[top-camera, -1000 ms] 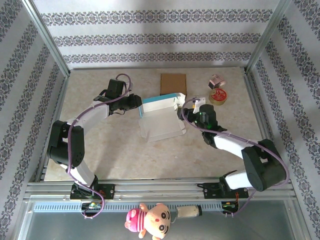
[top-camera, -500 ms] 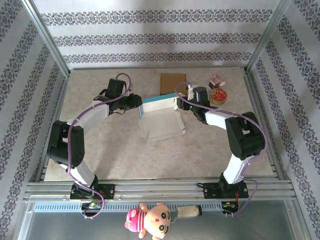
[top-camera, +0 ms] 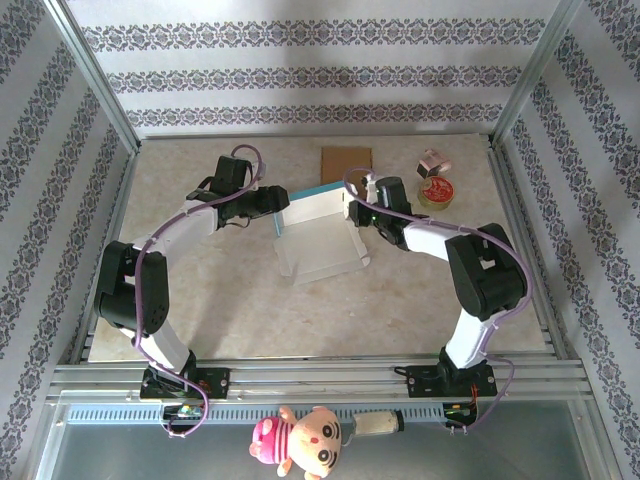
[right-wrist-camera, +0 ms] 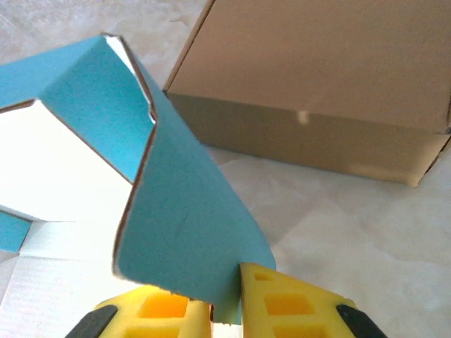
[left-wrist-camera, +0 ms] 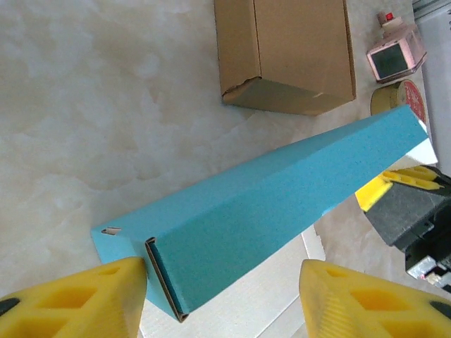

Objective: Fold the paper box

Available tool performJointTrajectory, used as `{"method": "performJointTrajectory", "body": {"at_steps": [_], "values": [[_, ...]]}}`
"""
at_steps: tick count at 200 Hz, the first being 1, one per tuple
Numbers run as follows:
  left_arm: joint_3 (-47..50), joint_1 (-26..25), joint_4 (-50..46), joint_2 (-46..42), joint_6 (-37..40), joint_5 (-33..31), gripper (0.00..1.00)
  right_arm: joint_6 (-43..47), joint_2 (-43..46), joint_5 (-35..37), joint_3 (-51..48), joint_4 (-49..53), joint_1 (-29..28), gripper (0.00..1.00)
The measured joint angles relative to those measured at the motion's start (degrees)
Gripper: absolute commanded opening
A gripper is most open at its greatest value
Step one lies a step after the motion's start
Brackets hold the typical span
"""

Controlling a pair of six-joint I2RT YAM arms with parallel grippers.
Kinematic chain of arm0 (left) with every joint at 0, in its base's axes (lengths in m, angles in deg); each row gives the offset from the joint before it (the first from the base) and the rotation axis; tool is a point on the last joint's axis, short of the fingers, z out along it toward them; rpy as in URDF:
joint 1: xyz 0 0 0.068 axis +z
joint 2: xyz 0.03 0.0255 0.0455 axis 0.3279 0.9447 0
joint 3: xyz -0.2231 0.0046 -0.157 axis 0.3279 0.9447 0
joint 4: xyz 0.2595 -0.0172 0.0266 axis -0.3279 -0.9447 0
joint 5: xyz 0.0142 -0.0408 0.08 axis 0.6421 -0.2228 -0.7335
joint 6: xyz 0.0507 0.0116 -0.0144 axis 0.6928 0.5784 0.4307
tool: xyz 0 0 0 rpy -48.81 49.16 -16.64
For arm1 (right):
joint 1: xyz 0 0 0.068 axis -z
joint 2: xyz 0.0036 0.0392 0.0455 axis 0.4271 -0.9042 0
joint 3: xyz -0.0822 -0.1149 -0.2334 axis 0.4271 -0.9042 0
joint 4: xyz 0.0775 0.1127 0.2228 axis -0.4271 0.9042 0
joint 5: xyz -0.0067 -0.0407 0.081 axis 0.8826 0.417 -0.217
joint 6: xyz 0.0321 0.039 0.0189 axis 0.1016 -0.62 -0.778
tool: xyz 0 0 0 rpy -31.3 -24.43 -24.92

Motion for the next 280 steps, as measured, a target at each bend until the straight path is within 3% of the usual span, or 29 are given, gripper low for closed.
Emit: {"method": "performJointTrajectory", "body": {"at_steps": [33,76,139,199,220,262,280], "values": [[0.02,0.00,0.09,0.94,-0.50,0.35,0.45,-0.94,0.11,0.20,-0.04,1.05,0.00,0.12],[0.02,0.00,0.46,1.07,-1.16,0.87,0.41,-4.31,-0.13,1.88,0.33,1.18,-3.02,0.15],[0.02,0.37,0.44,1.25,-1.25,1.18,0.40,-4.63,-4.85,8.28,2.14,-2.14,-6.84,0.32],[0.02,0.35,0.44,1.25,-0.79,1.92,0.40,-1.29,-6.73,0.09,2.32,-2.84,-6.32,0.47],[0.02,0.35,0.44,1.25,-0.50,1.95,0.40,0.02,-2.43,-2.54,-0.46,-2.45,-5.66,0.56],[0.02,0.33,0.42,1.25,0.00,1.88,0.40,4.76,18.49,-8.57,-8.61,-0.35,-1.40,0.74],[0.02,0.33,0.42,1.29,0.07,1.73,0.40,10.84,24.41,-8.98,-9.14,-0.72,3.28,0.73]]}}
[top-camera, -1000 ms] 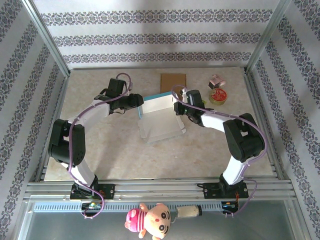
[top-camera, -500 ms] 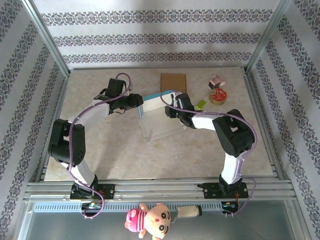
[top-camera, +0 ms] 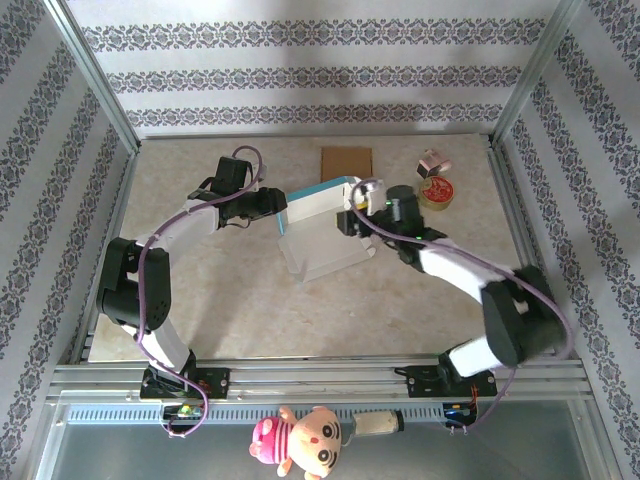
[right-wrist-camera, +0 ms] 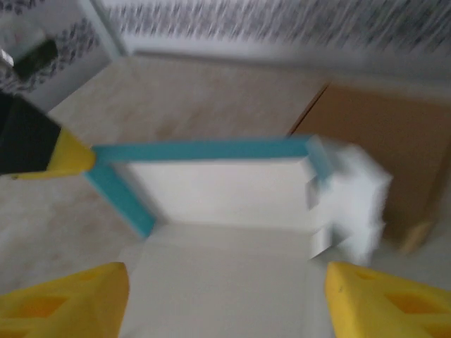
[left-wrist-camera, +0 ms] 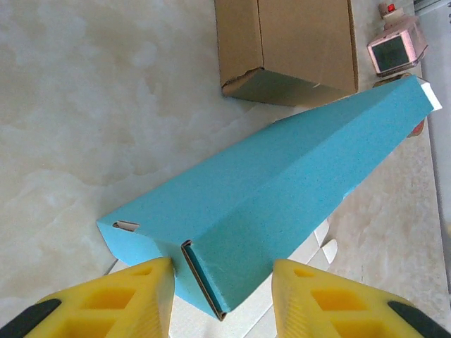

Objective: Fold the paper box

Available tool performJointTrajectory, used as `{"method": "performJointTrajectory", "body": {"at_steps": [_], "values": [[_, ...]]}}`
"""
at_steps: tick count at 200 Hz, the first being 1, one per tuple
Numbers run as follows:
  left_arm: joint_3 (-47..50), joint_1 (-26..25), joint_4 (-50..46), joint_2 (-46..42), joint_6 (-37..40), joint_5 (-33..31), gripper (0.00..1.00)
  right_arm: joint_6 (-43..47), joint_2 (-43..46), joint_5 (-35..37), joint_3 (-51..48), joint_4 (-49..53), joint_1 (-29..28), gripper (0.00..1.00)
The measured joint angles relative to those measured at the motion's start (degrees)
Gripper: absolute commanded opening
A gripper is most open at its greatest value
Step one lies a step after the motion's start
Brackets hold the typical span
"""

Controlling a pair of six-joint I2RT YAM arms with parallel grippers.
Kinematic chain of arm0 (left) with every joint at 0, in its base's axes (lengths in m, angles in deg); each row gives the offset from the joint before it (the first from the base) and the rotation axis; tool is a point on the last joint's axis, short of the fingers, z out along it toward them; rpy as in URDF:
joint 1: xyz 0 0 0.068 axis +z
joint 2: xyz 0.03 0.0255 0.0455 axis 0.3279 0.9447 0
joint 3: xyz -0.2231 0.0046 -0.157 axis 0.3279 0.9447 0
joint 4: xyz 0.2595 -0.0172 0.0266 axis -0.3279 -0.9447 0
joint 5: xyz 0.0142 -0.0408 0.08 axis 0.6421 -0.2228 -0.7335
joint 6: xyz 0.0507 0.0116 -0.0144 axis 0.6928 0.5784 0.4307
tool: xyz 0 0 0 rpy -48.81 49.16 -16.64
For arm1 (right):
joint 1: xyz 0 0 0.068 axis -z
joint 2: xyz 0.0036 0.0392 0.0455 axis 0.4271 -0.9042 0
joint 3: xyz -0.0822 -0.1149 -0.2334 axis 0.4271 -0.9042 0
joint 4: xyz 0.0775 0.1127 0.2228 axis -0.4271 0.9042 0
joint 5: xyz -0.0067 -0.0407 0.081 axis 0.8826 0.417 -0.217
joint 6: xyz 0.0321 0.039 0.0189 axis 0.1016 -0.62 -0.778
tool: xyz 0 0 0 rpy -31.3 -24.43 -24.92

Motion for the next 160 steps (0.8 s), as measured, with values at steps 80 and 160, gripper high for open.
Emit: {"method": "performJointTrajectory", "body": {"at_steps": [80,160], "values": [[0.00,0.00,0.02,0.22,0.20,0.04,0.40,38.97,-21.24,3.39,19.96,11.17,11.26,0.64],[0.00,0.00,0.02,0.22,0.42,0.22,0.39,63.49,-34.27,3.89,29.20,15.15,8.92,0.60]]}}
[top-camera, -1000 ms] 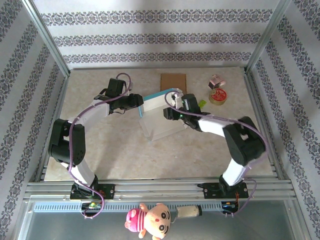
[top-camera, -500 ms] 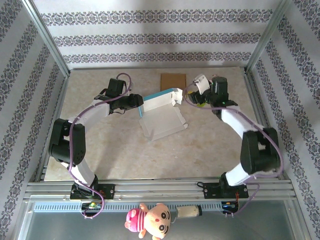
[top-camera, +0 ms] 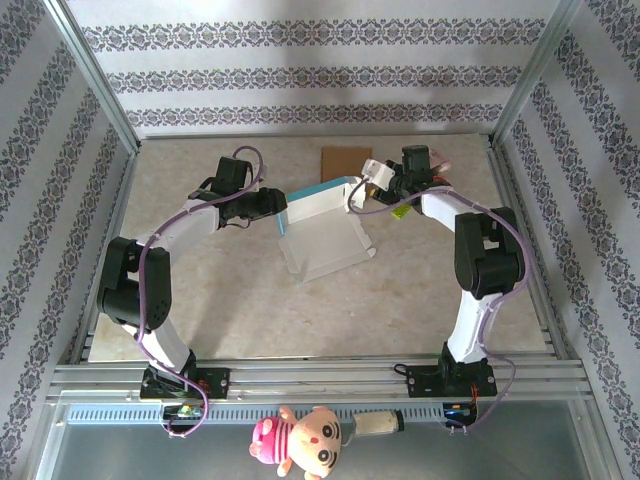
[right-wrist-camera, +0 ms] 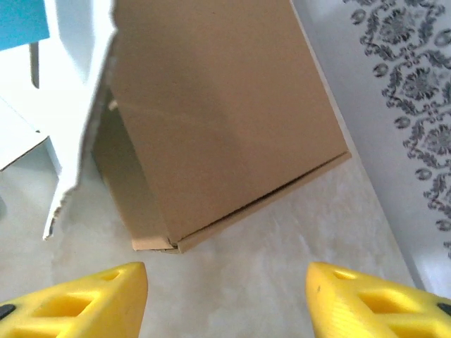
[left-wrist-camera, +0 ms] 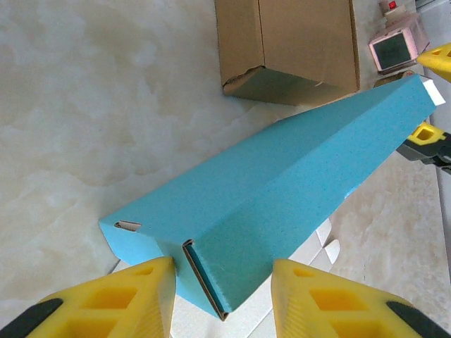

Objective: Fold the paper box

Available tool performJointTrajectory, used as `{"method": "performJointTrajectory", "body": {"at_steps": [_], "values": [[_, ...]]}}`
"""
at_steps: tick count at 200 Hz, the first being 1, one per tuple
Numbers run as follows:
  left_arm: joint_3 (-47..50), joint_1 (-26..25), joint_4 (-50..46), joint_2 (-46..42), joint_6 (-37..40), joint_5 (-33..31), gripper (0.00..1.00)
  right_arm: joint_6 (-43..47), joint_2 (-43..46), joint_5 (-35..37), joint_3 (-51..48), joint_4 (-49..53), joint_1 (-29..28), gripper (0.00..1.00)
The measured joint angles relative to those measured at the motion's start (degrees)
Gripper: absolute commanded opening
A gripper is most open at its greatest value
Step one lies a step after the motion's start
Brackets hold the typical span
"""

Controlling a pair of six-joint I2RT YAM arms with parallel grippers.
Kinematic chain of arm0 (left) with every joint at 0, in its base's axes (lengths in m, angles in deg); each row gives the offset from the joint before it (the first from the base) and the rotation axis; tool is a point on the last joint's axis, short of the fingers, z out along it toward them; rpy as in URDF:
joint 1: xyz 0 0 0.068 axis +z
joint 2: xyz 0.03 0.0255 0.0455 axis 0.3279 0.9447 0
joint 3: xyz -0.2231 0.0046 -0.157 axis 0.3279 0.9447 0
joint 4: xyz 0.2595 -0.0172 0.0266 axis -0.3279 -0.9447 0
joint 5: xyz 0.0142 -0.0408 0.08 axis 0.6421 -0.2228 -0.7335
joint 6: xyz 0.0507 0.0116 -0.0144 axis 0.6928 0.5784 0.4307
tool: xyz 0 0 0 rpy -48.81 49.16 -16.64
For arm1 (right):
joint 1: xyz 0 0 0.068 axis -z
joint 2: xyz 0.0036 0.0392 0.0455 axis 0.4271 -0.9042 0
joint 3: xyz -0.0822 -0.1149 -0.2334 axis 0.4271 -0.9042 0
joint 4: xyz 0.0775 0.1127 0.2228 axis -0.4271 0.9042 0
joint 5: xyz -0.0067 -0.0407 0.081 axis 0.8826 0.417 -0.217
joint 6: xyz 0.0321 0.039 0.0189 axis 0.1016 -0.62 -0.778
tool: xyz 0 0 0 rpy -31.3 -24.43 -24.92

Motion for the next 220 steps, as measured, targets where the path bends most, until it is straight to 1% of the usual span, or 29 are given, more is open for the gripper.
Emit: {"method": "performJointTrajectory", "body": {"at_steps": [25,52,104,127,143,160,177,197,220], "values": [[0.00,0.00,0.00,0.00,0.00,0.00,0.39,3.39,-0.17,-2.58,0.76,0.79,-0.33,0.58],[0.00,0.00,0.00,0.00,0.00,-0.02,0.39,4.70,-0.17,-6.73,1.75,1.49,-0.72,0.54],[0.00,0.00,0.00,0.00,0.02,0.00,0.39,5.22,-0.17,-14.47,2.32,3.19,-1.84,0.52],[0.00,0.00,0.00,0.00,0.13,-0.02,0.39,5.25,-0.26,-18.25,2.58,4.48,-1.81,0.49],[0.00,0.00,0.00,0.00,0.20,-0.02,0.39,5.22,-0.70,-20.52,3.43,5.66,-1.81,0.46],[0.00,0.00,0.00,0.00,0.20,-0.02,0.38,5.22,-1.22,-22.95,4.26,6.86,-1.84,0.46],[0.00,0.00,-0.02,0.00,0.26,0.00,0.38,5.16,-1.62,-24.63,4.87,7.72,-2.21,0.49],[0.00,0.00,-0.02,0.00,0.59,0.00,0.38,5.01,-2.36,-25.27,5.86,8.50,-2.91,0.50],[0.00,0.04,-0.11,0.00,0.63,-0.22,0.38,4.55,-3.67,-25.18,7.23,8.79,-3.58,0.48]]}}
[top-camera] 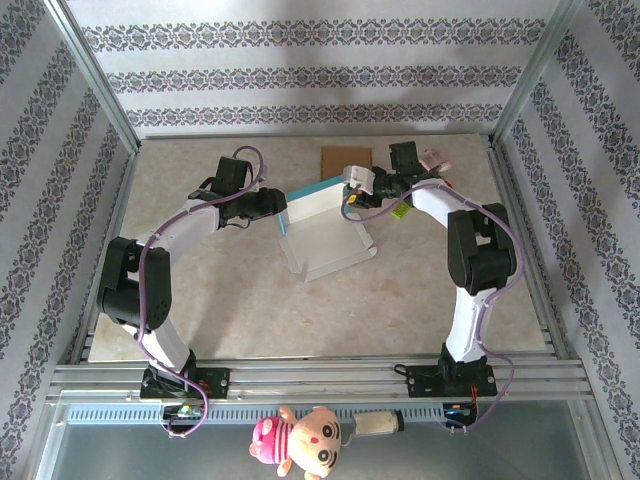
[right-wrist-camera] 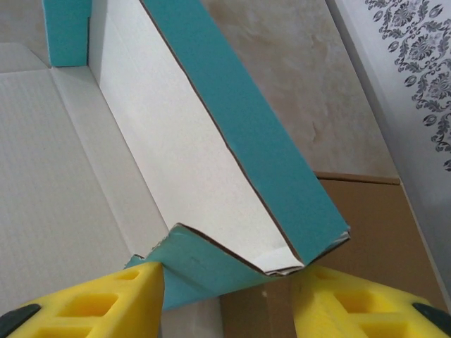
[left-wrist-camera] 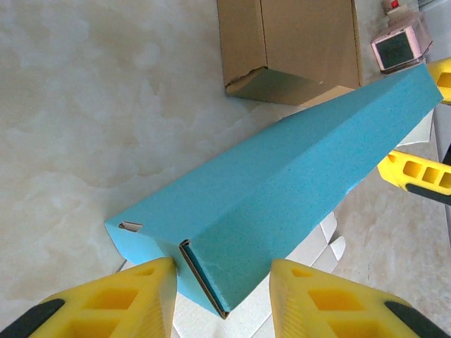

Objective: Fold the paper box

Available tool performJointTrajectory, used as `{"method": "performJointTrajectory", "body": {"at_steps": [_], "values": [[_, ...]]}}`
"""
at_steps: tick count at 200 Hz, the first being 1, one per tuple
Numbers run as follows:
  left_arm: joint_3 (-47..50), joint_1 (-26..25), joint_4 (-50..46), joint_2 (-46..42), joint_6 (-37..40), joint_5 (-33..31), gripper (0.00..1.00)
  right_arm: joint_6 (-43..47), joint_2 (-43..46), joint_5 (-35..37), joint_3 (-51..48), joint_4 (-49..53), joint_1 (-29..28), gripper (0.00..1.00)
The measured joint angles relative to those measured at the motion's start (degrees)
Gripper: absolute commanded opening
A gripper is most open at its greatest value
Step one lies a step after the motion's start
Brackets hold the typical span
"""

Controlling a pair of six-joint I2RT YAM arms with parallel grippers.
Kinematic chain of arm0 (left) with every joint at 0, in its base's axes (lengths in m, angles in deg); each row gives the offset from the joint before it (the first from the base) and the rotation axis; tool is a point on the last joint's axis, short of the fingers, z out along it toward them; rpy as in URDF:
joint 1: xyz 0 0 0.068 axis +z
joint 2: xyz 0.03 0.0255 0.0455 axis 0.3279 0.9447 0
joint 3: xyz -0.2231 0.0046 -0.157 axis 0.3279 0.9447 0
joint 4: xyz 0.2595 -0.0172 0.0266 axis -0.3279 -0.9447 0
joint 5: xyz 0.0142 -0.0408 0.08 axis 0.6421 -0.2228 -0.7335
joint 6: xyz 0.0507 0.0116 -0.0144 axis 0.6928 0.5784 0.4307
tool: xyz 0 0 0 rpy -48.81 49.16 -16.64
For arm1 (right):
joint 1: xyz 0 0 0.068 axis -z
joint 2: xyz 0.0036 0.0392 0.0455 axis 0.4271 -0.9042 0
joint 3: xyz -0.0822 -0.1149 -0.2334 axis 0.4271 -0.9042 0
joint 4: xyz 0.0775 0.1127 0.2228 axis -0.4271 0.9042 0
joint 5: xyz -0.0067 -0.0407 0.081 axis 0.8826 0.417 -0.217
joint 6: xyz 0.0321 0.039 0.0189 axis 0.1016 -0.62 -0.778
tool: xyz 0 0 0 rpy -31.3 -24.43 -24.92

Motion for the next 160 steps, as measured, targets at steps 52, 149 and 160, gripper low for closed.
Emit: {"method": "performJointTrajectory", "body": {"at_steps": [52,149,160], "values": [[0.00,0.00,0.00,0.00,0.00,-0.04,0.38,-4.35,-1.97,1.97,2.03,-0.33,-0.81,0.49],[0.00,0.00,-0.79,0.00,0.00,-0.42,0.38,-19.08,-6.54,9.51,7.61,-4.52,-3.63,0.18],[0.00,0.00,-0.85,0.00,0.00,-0.42,0.38,-20.98,-6.73,10.95,7.96,-4.59,-4.09,0.15]]}}
